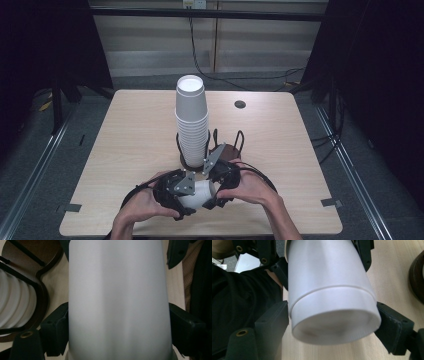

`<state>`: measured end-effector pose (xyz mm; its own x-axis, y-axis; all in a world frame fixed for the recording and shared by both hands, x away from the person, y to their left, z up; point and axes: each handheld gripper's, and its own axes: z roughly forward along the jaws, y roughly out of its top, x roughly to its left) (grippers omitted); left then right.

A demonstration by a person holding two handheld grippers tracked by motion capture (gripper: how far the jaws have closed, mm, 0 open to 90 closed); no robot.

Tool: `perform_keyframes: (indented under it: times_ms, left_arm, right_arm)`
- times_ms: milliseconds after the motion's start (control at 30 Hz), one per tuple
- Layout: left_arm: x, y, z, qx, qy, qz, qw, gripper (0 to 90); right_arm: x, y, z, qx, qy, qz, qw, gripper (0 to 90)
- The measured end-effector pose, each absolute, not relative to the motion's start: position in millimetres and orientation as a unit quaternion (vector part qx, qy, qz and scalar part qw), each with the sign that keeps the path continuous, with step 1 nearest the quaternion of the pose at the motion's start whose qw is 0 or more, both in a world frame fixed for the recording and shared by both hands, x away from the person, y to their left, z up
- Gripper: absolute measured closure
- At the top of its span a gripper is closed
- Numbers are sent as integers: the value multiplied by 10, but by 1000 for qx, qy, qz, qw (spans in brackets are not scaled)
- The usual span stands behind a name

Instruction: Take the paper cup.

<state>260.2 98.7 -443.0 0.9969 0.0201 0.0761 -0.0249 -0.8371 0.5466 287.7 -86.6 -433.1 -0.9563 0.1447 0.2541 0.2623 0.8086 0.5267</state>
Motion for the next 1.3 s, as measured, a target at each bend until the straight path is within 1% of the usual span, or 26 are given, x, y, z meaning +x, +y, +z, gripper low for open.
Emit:
perform_keyframes:
  times_ms: [167, 267, 500, 733, 800, 1000, 1300]
  left_arm:
    - [2604, 976, -4433, 957, -6, 40, 287, 168]
    - [2601, 978, -4426, 956, -6, 33, 290, 168]
    - [2602, 983, -4416, 955, -7, 32, 295, 168]
    - [2638, 994, -4417, 955, -7, 34, 295, 165]
    - [2642, 1000, -4416, 953, -8, 39, 300, 158]
    - [2667, 1019, -4408, 950, -10, 25, 310, 150]
    - [2716, 1142, -4338, 933, -5, 26, 358, 148]
  right_arm:
    - [2880, -834, -4331, -105, -943, -297, 110, 189]
    - [2883, -818, -4335, -100, -942, -302, 104, 207]
    - [2883, -826, -4312, -100, -942, -301, 111, 219]
    - [2912, -831, -4312, -99, -939, -312, 105, 234]
    - [2901, -824, -4291, -106, -940, -307, 103, 235]
    - [2905, -830, -4278, -99, -940, -310, 97, 235]
    - [2884, -826, -4225, -98, -943, -306, 84, 234]
